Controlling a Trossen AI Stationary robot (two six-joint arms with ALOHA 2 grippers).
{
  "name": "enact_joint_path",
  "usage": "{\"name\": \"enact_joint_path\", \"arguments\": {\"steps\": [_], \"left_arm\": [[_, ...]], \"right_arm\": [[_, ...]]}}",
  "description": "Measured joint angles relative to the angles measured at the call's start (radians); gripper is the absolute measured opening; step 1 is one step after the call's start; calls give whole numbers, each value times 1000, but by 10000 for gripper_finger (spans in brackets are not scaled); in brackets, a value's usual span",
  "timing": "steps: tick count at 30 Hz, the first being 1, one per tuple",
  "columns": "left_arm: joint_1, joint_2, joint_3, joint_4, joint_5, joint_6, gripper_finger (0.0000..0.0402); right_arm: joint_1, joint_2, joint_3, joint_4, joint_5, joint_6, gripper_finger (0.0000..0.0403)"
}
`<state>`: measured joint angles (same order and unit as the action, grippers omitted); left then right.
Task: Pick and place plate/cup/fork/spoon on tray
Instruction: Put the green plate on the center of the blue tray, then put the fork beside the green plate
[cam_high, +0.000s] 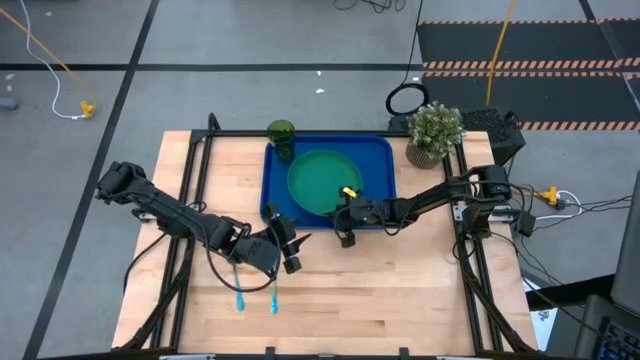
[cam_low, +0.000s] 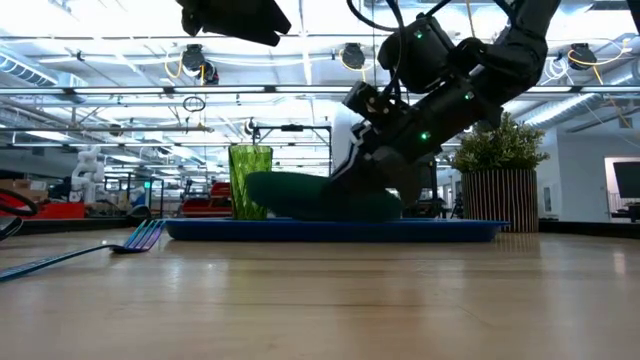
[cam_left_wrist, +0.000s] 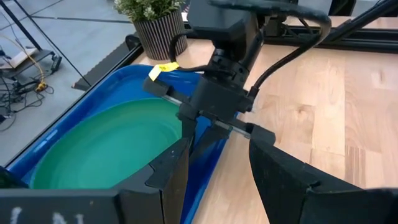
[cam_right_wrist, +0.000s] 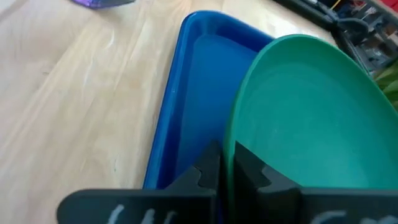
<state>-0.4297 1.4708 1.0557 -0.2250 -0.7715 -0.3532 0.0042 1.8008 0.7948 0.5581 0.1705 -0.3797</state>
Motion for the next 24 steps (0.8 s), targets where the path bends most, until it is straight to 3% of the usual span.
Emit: {"name": "enact_joint_path", "arguments": {"steps": [8, 18, 24], "left_arm": [[-1, 0, 0, 62, 1, 27, 172], [-5, 0, 0, 107, 1, 33, 172], [-30, 0, 0, 109, 15, -3, 172]], "right_arm": [[-4, 10, 0, 0, 0, 0, 15], [-9, 1, 0, -7, -10, 25, 117], [32, -113, 1, -85, -11, 93, 157]]}}
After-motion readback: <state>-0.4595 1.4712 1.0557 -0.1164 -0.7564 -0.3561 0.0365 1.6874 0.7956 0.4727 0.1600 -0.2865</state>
